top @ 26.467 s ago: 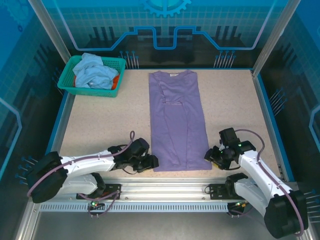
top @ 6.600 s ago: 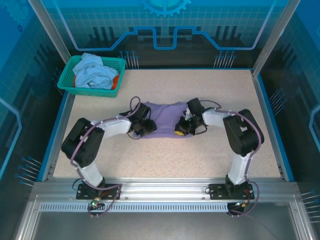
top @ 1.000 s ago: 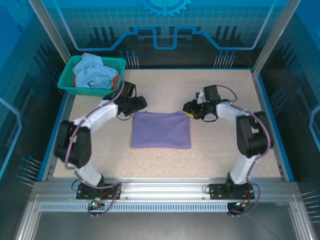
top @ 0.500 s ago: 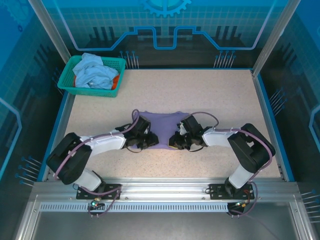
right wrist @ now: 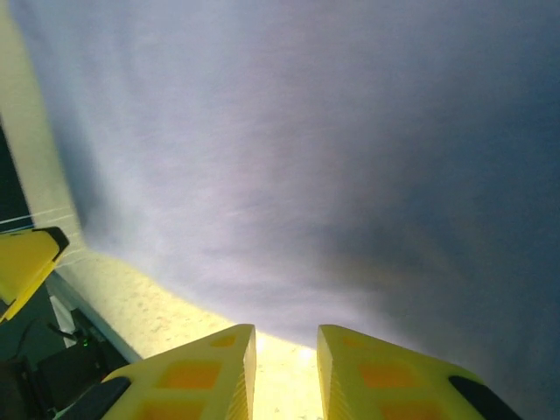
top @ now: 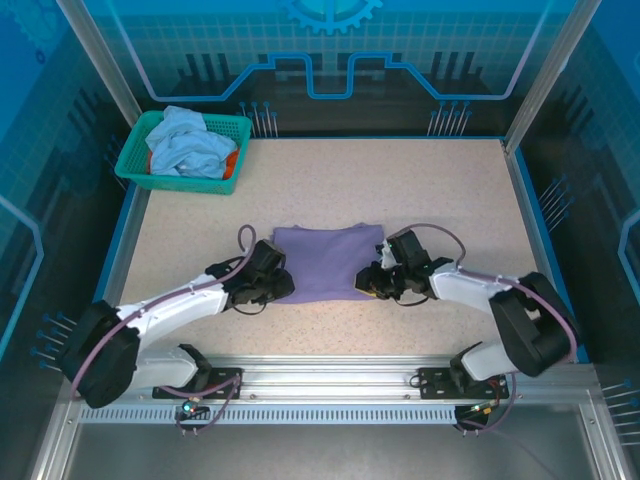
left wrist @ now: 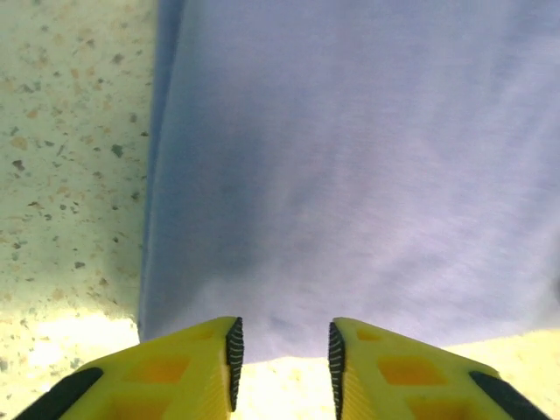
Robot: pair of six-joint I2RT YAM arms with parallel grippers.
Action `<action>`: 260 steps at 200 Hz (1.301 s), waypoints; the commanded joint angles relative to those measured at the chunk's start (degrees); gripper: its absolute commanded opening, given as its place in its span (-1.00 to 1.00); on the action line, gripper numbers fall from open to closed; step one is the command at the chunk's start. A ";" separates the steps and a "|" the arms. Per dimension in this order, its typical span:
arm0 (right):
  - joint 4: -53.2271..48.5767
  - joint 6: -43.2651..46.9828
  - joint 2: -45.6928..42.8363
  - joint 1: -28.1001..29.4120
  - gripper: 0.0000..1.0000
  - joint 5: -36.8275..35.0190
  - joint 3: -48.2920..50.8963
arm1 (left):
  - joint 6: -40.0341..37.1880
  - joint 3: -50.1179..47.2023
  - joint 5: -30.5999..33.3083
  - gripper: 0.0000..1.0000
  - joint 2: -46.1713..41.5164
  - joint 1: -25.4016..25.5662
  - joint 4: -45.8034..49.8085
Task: Fold and stack the t-shirts
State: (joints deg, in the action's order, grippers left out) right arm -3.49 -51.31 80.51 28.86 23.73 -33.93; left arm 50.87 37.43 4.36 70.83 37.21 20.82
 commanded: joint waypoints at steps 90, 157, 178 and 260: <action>-4.45 -1.95 0.98 -3.48 -0.68 -6.82 3.16 | 5.32 16.01 -14.85 -0.62 28.67 11.17 -16.98; -4.29 -1.43 5.46 -7.97 -0.75 -6.18 5.21 | 2.68 1.83 -6.81 -0.51 21.76 5.23 -12.86; -3.22 -1.40 6.30 -9.28 -0.75 -5.40 5.76 | 2.67 -2.81 -7.17 -0.47 16.02 1.58 -11.88; -6.44 -0.52 0.74 -10.83 -0.47 -3.39 5.47 | -1.09 -9.55 -3.76 -0.37 -5.42 -13.22 2.80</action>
State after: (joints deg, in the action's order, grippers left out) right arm -2.52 -52.73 83.48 19.16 24.43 -29.82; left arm 52.10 28.95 -0.99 70.98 26.65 16.56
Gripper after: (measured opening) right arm 0.202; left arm 0.309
